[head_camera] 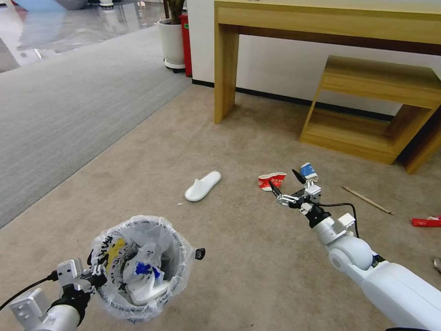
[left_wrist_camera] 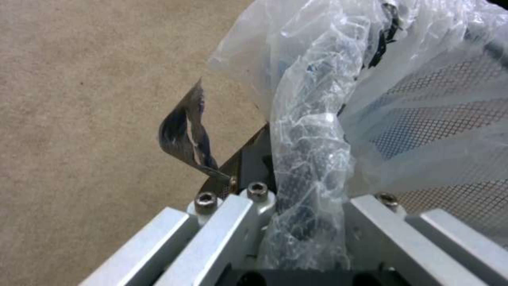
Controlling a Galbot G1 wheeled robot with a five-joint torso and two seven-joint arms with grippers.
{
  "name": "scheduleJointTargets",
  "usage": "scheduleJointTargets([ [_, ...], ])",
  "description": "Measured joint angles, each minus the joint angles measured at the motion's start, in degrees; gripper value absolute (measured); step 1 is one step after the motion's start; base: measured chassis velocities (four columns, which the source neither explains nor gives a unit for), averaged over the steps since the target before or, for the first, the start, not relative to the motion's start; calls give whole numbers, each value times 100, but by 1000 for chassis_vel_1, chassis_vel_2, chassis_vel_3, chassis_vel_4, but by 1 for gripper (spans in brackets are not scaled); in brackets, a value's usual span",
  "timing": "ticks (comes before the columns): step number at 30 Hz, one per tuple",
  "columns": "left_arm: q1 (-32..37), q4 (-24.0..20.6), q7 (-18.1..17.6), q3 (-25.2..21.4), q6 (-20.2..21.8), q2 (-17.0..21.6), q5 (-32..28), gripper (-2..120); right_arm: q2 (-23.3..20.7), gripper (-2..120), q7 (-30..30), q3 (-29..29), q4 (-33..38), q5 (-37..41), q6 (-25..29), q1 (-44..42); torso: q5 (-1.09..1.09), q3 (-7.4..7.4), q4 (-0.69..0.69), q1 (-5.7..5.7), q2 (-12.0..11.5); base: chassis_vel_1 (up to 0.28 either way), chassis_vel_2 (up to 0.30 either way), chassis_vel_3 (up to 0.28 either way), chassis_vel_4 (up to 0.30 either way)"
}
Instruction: Pick up the trash bin and place the garbage on the floor into it.
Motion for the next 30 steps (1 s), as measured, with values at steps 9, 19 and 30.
scheduleJointTargets([
  [9,43,-70,36,8,-33,-48,71,1,-79,100,-97,115,29,-165,-25,-73,0,0,0,0,0,0,0,0,0],
  [19,100,-135,94,-16,-53,-71,126,1,-93,100,-146,161,93,-283,8,-152,0,-1,1,-1,0,-50,66,58,-72],
  [30,126,-168,117,-21,-54,-76,128,1,-91,100,-144,201,144,-323,20,-171,0,1,2,1,0,-155,158,159,-150],
])
